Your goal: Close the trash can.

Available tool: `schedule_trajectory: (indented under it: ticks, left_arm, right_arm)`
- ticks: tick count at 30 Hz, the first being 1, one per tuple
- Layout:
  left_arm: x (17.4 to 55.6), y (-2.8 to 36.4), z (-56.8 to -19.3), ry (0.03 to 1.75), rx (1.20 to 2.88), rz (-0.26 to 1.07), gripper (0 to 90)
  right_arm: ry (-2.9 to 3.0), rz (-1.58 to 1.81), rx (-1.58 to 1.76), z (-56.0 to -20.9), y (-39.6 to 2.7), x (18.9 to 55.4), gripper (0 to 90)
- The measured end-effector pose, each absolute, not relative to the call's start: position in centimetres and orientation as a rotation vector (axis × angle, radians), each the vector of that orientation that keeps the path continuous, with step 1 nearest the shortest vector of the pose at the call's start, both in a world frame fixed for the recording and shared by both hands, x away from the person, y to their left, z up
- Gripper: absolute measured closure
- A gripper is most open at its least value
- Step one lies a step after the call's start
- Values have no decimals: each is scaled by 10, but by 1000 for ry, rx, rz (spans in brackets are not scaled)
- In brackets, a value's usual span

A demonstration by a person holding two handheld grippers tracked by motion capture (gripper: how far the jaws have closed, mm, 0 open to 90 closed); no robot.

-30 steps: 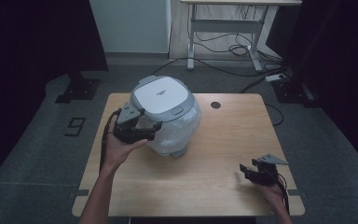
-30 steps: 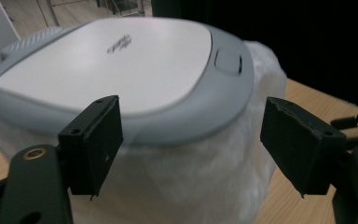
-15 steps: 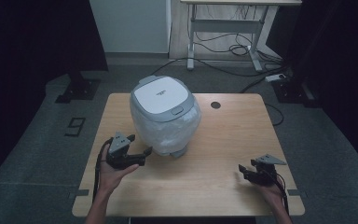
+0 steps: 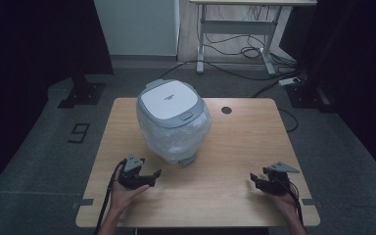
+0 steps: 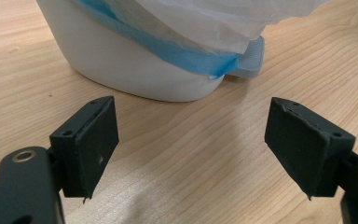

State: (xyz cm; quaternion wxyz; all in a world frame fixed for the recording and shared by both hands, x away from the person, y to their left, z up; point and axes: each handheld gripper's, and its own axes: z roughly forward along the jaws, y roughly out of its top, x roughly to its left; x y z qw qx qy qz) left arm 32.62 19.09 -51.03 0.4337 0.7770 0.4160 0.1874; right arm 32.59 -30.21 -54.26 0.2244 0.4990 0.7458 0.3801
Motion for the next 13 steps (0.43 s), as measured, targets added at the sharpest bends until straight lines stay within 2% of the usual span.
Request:
schedule_trajectory:
  ticks: [13]
  left_arm:
    - [329, 192, -521, 1081, 1949, 467, 177]
  right_arm:
    - [2066, 1027, 1370, -544, -302, 326, 350]
